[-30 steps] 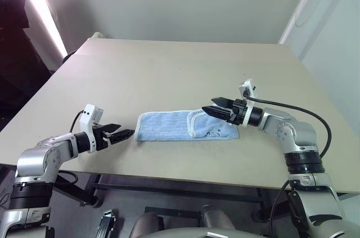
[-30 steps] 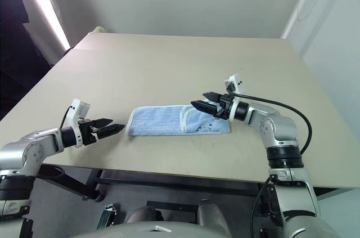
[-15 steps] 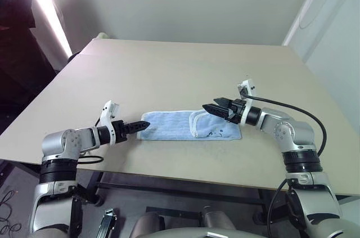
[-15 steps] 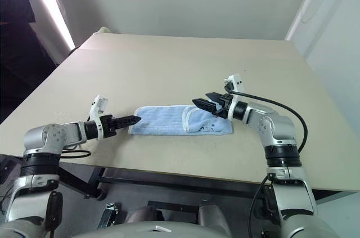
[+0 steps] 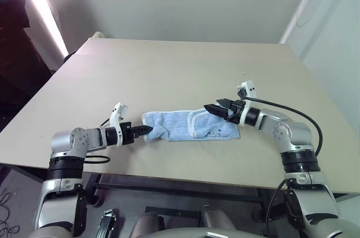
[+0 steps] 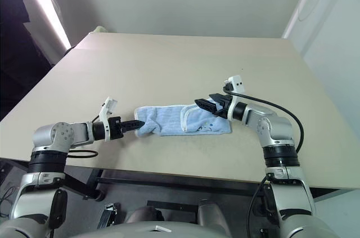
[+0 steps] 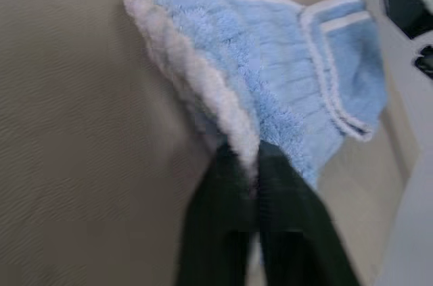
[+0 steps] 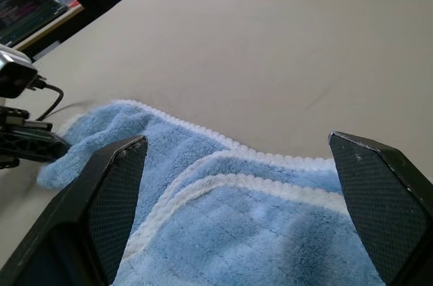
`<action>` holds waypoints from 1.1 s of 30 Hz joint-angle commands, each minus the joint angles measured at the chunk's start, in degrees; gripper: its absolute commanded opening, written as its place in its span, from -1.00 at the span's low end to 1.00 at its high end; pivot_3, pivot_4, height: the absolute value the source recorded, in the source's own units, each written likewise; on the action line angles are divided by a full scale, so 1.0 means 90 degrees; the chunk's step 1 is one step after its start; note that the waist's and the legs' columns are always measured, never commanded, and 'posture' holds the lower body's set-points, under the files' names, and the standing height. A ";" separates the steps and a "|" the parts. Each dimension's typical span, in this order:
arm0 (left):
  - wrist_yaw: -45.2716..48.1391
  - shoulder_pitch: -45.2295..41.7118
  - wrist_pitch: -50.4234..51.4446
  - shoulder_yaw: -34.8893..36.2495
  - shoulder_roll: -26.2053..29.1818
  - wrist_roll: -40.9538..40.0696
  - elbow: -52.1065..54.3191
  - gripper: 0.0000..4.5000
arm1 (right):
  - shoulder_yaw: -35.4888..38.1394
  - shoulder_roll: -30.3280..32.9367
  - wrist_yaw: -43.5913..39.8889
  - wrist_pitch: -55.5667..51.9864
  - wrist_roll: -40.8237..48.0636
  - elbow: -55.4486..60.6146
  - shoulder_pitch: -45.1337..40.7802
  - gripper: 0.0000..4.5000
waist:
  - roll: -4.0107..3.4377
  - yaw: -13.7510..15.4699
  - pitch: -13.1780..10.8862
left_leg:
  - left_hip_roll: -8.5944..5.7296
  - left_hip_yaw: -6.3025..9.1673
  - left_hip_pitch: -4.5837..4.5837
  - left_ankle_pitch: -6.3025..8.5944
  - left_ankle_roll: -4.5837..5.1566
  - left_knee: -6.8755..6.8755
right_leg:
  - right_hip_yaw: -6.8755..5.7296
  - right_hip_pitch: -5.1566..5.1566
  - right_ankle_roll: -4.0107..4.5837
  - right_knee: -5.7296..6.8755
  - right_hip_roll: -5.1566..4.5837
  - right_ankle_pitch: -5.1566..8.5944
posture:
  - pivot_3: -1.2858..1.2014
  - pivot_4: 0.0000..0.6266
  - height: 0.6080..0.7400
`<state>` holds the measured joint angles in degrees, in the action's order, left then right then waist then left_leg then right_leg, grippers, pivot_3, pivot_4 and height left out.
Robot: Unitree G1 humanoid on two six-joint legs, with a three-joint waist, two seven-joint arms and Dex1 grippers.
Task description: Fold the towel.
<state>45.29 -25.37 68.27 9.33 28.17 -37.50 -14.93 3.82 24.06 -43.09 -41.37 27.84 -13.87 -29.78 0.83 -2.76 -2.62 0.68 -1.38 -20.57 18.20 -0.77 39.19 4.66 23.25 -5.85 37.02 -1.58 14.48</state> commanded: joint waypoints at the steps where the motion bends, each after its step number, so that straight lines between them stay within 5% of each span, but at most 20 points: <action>1: 0.0135 0.0017 0.0006 0.0162 0.0233 -0.0183 0.0396 -0.99 | 0.0116 0.0013 0.0032 0.0128 -0.0024 0.0031 -0.0113 1.00 | 0.0000 -0.0011 -0.0001 | 0.0001 0.0000 0.0000 0.0000 0.0000 0.0000 | 0.0000 0.0001 0.0000 0.0000 0.0000 0.0000 | 0.03 -1.00 0.63; 24: 0.1284 0.1234 0.0495 0.1136 0.3021 -0.0844 0.1089 -0.99 | 0.0115 0.0417 -0.0601 -0.0212 0.0156 0.0482 0.0248 1.00 | 0.0012 -0.0135 -0.0016 | 0.0019 -0.0003 -0.0006 0.0001 0.0000 -0.0011 | -0.0001 0.0016 0.0018 -0.0004 -0.0003 0.0016 | 0.03 -1.00 0.63; 33: 0.0763 -0.0353 0.1073 0.0509 0.1870 -0.1277 0.1373 -0.99 | 0.0226 0.0482 -0.0466 -0.0217 0.0153 0.0511 0.0307 1.00 | 0.0027 -0.0090 -0.0022 | 0.0011 -0.0005 -0.0003 0.0000 0.0000 -0.0004 | 0.0001 0.0001 0.0005 -0.0009 -0.0011 0.0010 | 0.03 -1.00 0.63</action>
<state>53.18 -26.06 76.72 14.05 45.51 -47.99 -3.19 4.03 27.57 -47.52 -43.49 28.46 -11.25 -26.82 1.07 -3.58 -2.82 0.75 -1.41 -20.61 18.20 -0.77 39.15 4.66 23.29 -5.88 36.95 -1.66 14.55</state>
